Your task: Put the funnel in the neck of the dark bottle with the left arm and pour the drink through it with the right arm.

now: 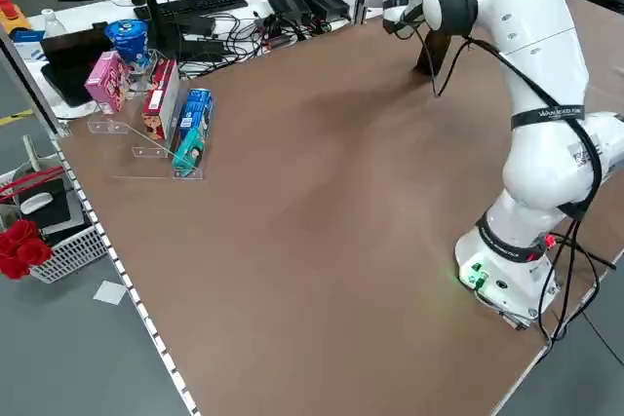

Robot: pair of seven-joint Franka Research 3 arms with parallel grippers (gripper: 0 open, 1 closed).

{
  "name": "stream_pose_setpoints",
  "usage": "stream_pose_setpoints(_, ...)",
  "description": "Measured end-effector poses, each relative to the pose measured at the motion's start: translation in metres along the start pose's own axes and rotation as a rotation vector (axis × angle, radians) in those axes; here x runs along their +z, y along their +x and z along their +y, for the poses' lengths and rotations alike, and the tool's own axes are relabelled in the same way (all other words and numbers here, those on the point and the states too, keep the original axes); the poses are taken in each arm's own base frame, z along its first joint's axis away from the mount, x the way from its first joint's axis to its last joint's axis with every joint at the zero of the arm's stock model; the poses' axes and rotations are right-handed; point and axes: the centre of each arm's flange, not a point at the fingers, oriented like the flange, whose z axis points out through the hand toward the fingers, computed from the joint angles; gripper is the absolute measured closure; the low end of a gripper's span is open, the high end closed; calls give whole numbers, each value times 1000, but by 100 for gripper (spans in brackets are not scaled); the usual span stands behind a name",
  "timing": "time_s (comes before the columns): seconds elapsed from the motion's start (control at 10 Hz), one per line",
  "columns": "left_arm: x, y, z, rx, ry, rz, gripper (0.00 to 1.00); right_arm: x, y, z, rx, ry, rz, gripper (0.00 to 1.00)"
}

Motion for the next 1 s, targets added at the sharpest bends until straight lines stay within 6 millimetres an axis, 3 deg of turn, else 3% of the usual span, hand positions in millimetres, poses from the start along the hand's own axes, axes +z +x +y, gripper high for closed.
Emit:
stream_pose_setpoints(0.7, 0, 0, 0, 0, 0, 0, 42, 2, 4, -1, 7, 9, -13, 60)
stream_pose_setpoints(1.0, 0, 0, 0, 0, 0, 0, 41, -6, 6, -3, -107, -26, 68, 60)
